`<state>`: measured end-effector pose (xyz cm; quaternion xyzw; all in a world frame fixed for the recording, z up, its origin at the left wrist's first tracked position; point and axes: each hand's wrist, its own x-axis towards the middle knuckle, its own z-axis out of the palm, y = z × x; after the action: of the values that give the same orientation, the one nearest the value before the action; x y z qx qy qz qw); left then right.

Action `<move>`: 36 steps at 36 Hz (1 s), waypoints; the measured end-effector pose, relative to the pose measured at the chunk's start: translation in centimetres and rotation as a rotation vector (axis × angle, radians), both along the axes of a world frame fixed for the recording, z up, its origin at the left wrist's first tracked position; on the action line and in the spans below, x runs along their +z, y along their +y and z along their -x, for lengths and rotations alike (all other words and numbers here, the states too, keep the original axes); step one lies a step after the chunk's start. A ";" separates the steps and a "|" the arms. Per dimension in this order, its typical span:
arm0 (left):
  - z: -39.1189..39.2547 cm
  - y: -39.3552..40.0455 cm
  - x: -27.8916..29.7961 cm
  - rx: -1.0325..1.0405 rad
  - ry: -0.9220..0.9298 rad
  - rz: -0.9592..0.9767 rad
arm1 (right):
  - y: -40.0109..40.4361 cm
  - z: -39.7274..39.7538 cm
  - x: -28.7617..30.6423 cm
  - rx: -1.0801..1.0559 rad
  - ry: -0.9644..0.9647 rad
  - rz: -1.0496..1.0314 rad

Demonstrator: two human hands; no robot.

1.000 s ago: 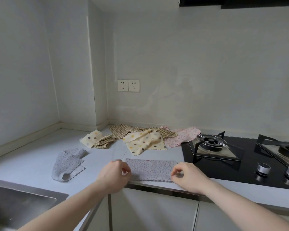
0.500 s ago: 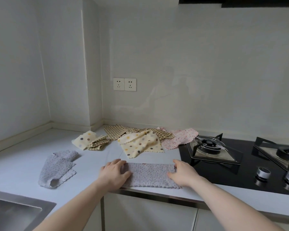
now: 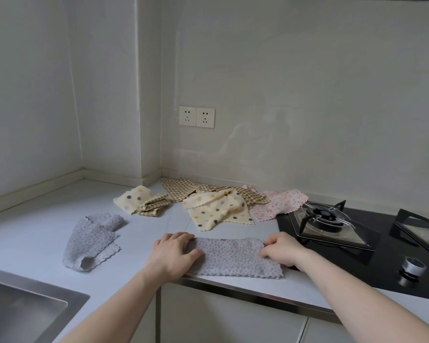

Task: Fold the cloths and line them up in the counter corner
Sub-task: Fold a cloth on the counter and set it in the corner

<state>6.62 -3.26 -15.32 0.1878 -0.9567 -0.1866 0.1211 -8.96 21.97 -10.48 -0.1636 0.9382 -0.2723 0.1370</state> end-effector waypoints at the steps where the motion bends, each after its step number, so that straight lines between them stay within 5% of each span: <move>1: 0.0 0.0 0.0 0.003 0.008 -0.012 | 0.1 -0.1 0.2 -0.015 0.009 0.033; 24: -0.7 -0.3 0.0 0.055 0.115 -0.167 | -4.3 -3.6 4.3 0.010 -0.014 0.409; 36: -0.6 -0.7 -0.3 0.062 0.150 -0.241 | -9.1 -6.6 1.9 0.169 0.050 0.329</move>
<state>7.18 -3.94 -15.61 0.2157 -0.9094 -0.3096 0.1747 -2.38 12.89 -8.57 -0.2688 0.8671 -0.4053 0.1076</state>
